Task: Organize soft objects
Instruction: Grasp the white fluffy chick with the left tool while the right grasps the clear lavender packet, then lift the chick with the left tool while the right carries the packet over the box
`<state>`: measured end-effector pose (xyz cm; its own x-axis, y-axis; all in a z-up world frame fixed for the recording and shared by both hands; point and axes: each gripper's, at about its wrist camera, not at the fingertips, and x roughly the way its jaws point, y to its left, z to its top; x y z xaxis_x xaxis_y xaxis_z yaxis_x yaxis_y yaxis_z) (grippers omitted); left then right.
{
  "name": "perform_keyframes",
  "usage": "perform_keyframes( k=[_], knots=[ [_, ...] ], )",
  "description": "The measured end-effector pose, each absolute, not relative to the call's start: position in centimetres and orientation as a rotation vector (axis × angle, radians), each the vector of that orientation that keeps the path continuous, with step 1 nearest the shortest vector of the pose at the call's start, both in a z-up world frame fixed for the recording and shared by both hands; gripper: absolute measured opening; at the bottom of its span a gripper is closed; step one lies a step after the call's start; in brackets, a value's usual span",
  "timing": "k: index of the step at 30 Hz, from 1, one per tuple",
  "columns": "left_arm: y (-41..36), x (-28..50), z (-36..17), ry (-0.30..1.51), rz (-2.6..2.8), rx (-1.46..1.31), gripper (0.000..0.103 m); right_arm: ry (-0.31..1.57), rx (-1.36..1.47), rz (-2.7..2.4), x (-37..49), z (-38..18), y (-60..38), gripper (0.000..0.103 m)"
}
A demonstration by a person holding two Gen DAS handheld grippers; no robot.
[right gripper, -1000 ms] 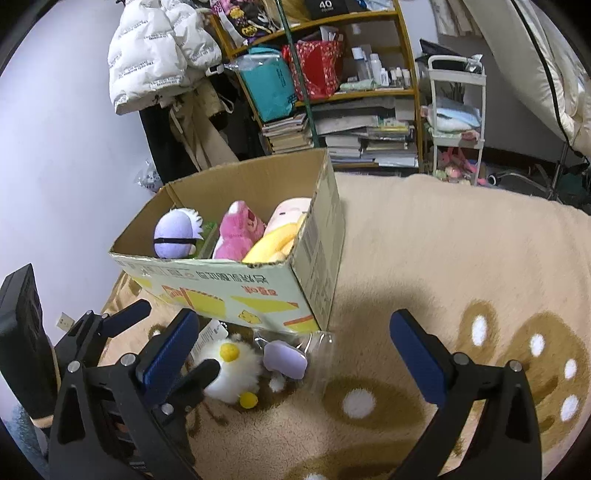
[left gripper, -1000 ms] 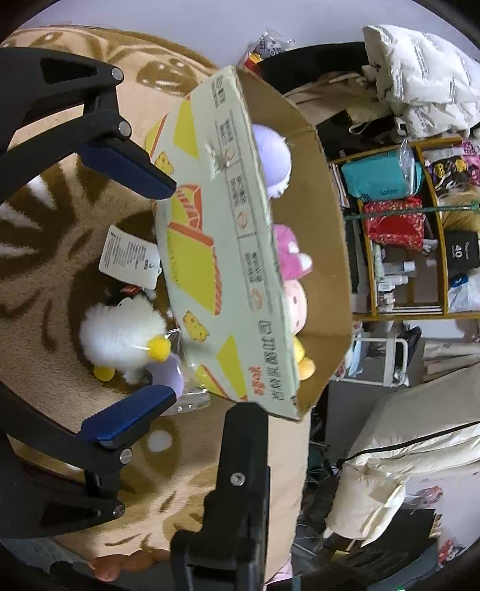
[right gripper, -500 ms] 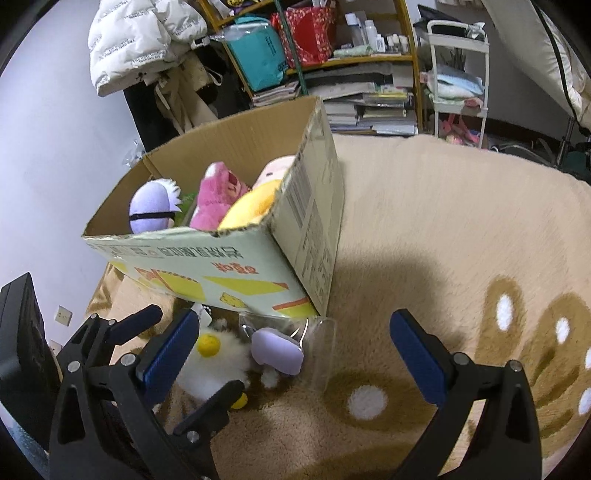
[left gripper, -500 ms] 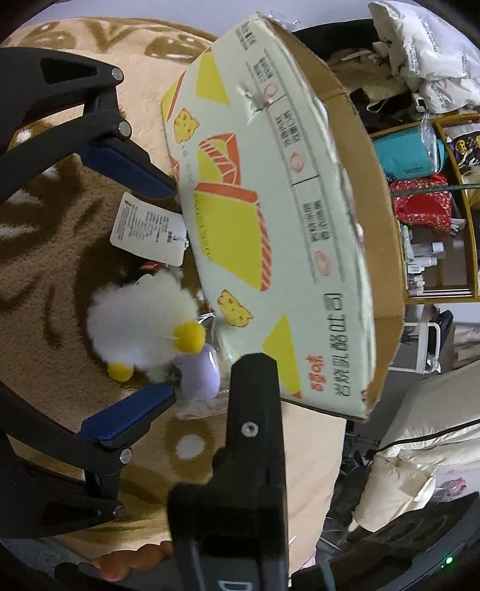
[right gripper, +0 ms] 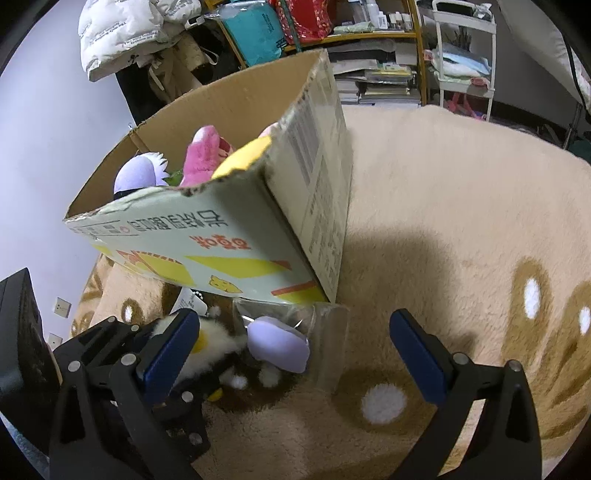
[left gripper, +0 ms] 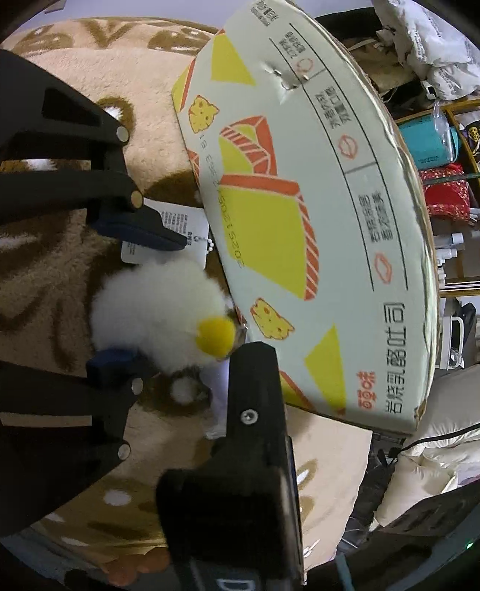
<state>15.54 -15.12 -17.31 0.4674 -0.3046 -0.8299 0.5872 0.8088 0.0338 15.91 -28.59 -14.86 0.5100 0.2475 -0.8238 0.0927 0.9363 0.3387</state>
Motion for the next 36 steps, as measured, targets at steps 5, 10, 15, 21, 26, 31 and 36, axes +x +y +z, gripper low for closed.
perform_keyframes(
  k=[5, 10, 15, 21, 26, 31, 36],
  knots=[
    [-14.6, 15.8, -17.3, 0.959, -0.56, 0.339, 0.037, 1.071, 0.395, 0.109, 16.1, -16.1, -28.5, 0.099],
    [-13.8, 16.1, -17.1, 0.983, -0.568, 0.327, 0.035, 1.098, 0.389, 0.091, 16.3, -16.8, -28.2, 0.094],
    [-13.6, 16.1, -16.9, 0.981, -0.541, 0.354, 0.035, 1.128, 0.34, 0.054, 16.3, -17.1, -27.9, 0.08],
    [-12.6, 15.8, -16.5, 0.992, -0.512, 0.335, 0.033, 1.15, 0.277, 0.024, 16.0, -16.8, -26.8, 0.063],
    [-11.3, 15.8, -15.6, 0.991, -0.493, 0.287, 0.03, 1.14, 0.303, 0.03, 15.0, -16.2, -26.7, 0.046],
    [-10.7, 15.4, -15.0, 0.986, -0.49, 0.249, 0.029, 1.087, 0.357, 0.058, 14.6, -15.0, -27.9, 0.028],
    [-9.7, 15.2, -13.7, 0.96, -0.447, 0.226, 0.028, 1.024, 0.335, 0.089, 13.0, -13.3, -26.8, 0.013]
  ],
)
